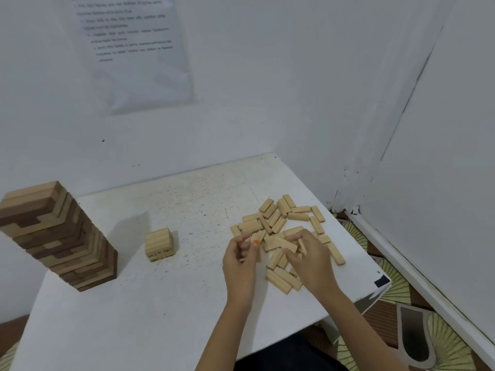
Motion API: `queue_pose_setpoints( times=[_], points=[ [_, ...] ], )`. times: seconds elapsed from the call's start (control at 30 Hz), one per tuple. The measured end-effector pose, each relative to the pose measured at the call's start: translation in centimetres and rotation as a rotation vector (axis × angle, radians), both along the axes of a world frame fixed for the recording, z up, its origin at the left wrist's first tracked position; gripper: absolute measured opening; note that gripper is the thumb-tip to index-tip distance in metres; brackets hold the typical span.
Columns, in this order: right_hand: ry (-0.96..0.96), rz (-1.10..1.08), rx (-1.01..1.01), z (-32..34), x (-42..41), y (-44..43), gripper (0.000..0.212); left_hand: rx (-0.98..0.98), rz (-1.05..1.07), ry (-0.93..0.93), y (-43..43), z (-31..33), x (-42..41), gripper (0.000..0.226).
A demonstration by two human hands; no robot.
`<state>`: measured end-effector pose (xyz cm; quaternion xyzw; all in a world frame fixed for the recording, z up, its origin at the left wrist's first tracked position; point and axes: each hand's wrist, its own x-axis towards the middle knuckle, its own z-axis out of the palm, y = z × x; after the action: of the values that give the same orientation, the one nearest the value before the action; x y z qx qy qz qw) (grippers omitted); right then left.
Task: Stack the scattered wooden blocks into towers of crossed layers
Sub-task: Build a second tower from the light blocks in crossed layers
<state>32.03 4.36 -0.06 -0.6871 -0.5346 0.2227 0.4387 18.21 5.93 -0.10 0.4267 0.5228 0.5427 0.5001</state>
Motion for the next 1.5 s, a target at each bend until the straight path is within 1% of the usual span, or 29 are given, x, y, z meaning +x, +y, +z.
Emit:
queue_pose_setpoints(
  times=[0.07,0.13,0.3,0.47,0.57,0.6,0.7,0.77,0.83,0.93,1.0,1.1,1.17,1.33,1.4,1.43,1.5],
  points=[
    [0.163,0.074,-0.013,0.7,-1.8,-0.3,0.019,0.027,0.065,0.041,-0.2,0.1,-1.7,0.018],
    [0.253,0.136,-0.036,0.8,-3.6,-0.6,0.016,0.034,0.117,0.064,-0.4,0.0,-3.4,0.018],
    [0.318,0.232,-0.109,-0.4,-8.3,-0.2,0.025,0.014,0.229,0.094,-1.4,0.0,-7.8,0.013],
    [0.343,0.258,-0.185,0.1,-11.6,1.1,0.023,-0.061,0.253,0.068,-2.2,-0.7,-11.7,0.023],
    [0.369,0.291,-0.209,0.1,-12.6,1.4,0.012,-0.104,0.24,0.08,-2.9,-1.4,-13.0,0.033],
    [0.364,0.331,-0.227,-0.1,-12.8,1.4,0.01,-0.113,0.218,0.104,-3.1,-1.7,-13.3,0.036],
    [0.304,0.44,-0.275,-0.8,-13.3,1.1,0.015,-0.137,0.158,0.178,-3.4,-2.4,-13.7,0.038],
    [0.246,0.455,-0.273,-1.1,-13.5,1.0,0.015,-0.141,0.138,0.235,-3.3,-2.6,-13.9,0.038],
    [0.216,0.428,-0.272,-1.0,-13.5,0.9,0.022,-0.123,0.133,0.332,-3.3,-2.7,-13.9,0.037],
    [0.309,0.382,-0.3,-0.6,-13.0,0.7,0.032,-0.091,0.138,0.434,-3.5,-2.5,-13.8,0.035],
    [0.307,0.373,-0.288,-0.7,-12.5,0.7,0.034,-0.088,0.138,0.427,-3.6,-2.4,-13.8,0.032],
    [0.247,0.322,-0.215,-0.9,-12.3,0.4,0.025,-0.083,0.116,0.411,-3.7,-2.4,-13.7,0.031],
    [0.247,0.266,-0.198,-1.1,-12.2,0.3,0.021,-0.073,0.087,0.404,-3.8,-2.3,-13.6,0.034],
    [0.188,0.25,-0.163,-1.8,-12.6,0.6,0.02,-0.063,0.017,0.372,-4.0,-2.1,-13.4,0.034],
    [0.187,0.285,-0.164,-1.6,-12.4,0.5,0.019,-0.063,-0.011,0.353,-4.0,-2.0,-13.8,0.032],
    [0.192,0.329,-0.17,-1.5,-12.1,0.4,0.023,-0.062,-0.043,0.349,-4.0,-1.9,-14.2,0.032],
    [0.166,0.472,-0.192,-1.5,-11.3,0.2,0.039,-0.062,-0.156,0.377,-4.1,-1.6,-15.2,0.037]
  ],
)
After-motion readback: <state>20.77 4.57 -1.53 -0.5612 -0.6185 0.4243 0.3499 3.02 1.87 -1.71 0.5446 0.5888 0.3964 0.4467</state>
